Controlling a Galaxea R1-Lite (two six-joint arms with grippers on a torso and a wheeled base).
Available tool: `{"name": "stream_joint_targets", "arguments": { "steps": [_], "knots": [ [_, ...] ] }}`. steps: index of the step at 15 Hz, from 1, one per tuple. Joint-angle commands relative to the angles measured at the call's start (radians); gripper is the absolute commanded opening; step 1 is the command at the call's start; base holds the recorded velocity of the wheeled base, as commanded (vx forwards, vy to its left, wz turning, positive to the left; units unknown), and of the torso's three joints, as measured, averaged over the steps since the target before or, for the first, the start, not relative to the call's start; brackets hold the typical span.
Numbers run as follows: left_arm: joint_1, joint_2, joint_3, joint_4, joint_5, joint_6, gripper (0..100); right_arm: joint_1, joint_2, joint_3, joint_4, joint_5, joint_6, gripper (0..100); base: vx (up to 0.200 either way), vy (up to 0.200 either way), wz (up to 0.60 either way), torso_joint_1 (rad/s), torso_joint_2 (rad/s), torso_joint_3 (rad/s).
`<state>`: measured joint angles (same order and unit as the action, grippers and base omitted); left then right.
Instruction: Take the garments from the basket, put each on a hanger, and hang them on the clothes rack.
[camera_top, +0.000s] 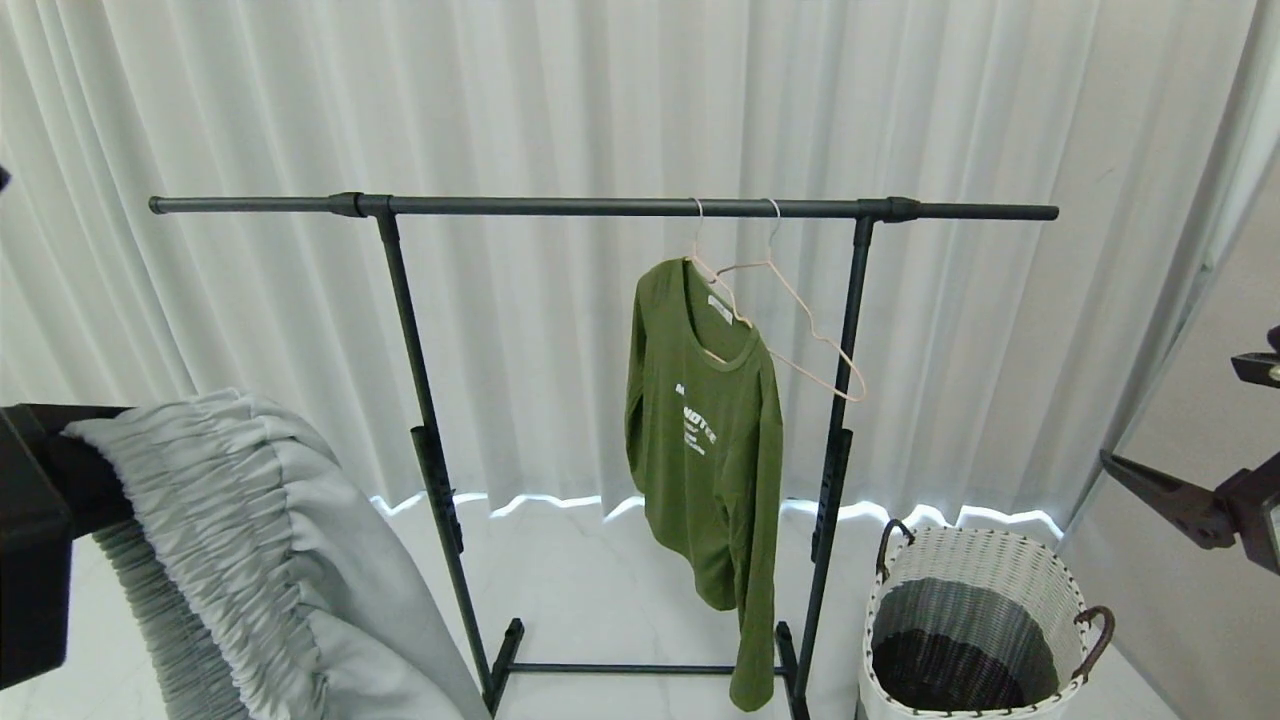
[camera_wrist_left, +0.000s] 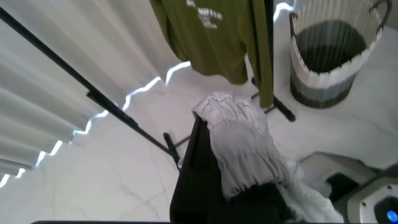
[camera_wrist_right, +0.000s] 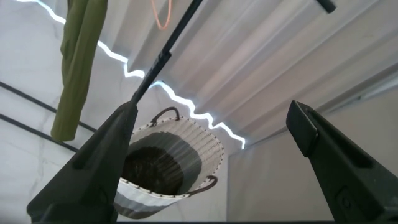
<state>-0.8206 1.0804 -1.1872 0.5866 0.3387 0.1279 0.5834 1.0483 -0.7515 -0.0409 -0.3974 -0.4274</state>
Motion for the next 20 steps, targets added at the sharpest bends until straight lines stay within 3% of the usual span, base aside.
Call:
{"name": "stream_joint_targets", "arguments": {
  "steps": [1,5,8,12,16,20],
  "knots": [
    [0.041,-0.001,0.008,-0.045,0.0,0.022,0,0.001,0.002,0.0,-0.001,0.0,-0.001,100,0.0,0.0,0.0,0.217,-0.5,-0.286],
    [0.095,-0.004,0.109,-0.2,0.0,0.125,0,0.0,0.004,0.0,0.001,0.0,-0.001,100,0.0,0.0,0.0,0.228,-0.52,-0.282],
    [0.097,0.004,0.126,-0.268,-0.001,0.145,0,-0.007,0.004,0.015,-0.005,0.031,0.015,100,0.0,0.0,0.0,0.225,-0.47,-0.255],
    [0.097,-0.007,0.126,-0.268,-0.001,0.145,0,-0.07,0.004,0.032,-0.005,0.169,0.036,100,0.0,0.0,0.0,0.046,-0.09,-0.046],
    [0.097,-0.005,0.126,-0.268,-0.006,0.142,0,-0.094,0.025,0.034,0.003,0.192,0.101,100,0.1,0.0,0.0,0.0,0.0,0.004],
    [0.097,-0.004,0.127,-0.269,-0.004,0.141,0,-0.096,0.022,0.069,0.003,0.192,0.102,100,0.2,0.0,0.0,0.01,0.0,0.002]
  ]
}}
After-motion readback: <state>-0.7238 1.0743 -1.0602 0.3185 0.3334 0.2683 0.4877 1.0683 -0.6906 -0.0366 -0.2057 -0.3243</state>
